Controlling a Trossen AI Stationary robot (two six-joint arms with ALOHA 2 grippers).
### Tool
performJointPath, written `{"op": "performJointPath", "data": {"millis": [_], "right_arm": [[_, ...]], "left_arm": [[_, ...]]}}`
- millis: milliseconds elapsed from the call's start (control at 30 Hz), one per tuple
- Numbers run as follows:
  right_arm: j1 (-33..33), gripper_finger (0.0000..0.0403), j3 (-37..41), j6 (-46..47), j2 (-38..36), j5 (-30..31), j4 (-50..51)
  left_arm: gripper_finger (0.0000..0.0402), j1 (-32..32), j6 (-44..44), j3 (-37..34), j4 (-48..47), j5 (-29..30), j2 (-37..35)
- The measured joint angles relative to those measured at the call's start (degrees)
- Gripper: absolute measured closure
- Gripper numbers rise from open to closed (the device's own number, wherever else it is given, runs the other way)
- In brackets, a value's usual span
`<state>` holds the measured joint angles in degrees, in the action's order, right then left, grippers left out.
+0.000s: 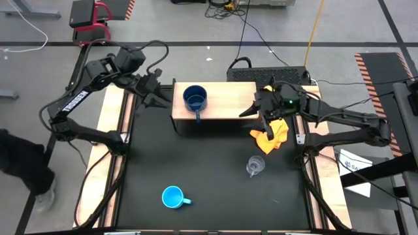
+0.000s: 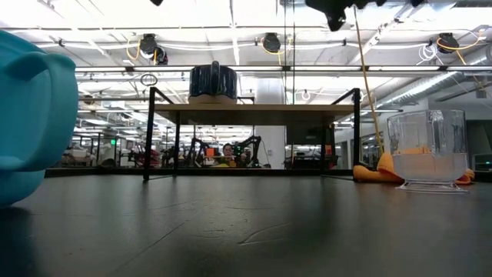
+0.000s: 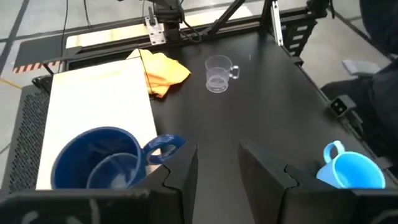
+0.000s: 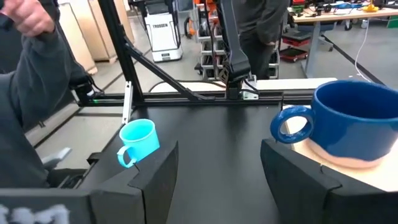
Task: Stack small to large cups/mugs on shelf
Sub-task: Put the blue mug on the shelf
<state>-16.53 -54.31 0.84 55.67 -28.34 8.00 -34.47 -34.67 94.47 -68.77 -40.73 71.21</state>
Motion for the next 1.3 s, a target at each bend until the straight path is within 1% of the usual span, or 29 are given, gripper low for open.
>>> {"op": "performJointPath", "data": {"millis": [133, 333, 567, 667, 800, 1000, 1133, 1233, 1300], "right_arm": [[0.02, 0.0181, 3.12, 0.92, -4.37, -0.17, -0.01], [0.02, 0.0181, 8.97, 2.73, -12.25, -0.22, -1.73], [0.04, 0.0181, 19.96, 9.18, -19.45, -0.24, -15.24], [0.04, 0.0181, 23.1, 11.31, -21.09, -0.24, -18.04], [0.04, 0.0181, 24.59, 11.96, -22.0, -0.24, -18.15], [0.04, 0.0181, 25.32, 10.34, -23.55, -0.24, -18.28], [0.04, 0.0181, 25.94, 10.24, -25.56, -0.24, -17.71], [0.04, 0.0181, 26.38, 10.26, -26.81, -0.23, -15.24], [0.04, 0.0181, 27.03, 10.24, -27.69, -0.01, -13.91]], "left_arm": [[0.0284, 0.63, 3.13, -2.02, 1.09, -0.48, -3.09], [0.0284, 1.75, 9.23, -5.24, 6.85, 0.07, -9.69], [0.0284, 3.23, 16.97, -11.56, 15.1, 3.18, -17.48], [0.0284, 3.95, 19.56, -14.87, 17.47, 3.28, -20.06], [0.0284, 4.93, 22.81, -18.36, 20.08, 4.04, -22.27], [0.0284, 7.0, 22.85, -23.65, 22.28, 6.29, -25.43], [0.0284, 8.06, 22.65, -27.53, 23.76, 9.59, -30.41], [0.0284, 8.6, 23.9, -31.63, 26.03, 10.27, -35.09], [0.0284, 8.77, 25.62, -34.97, 29.13, 10.51, -38.65]]}}
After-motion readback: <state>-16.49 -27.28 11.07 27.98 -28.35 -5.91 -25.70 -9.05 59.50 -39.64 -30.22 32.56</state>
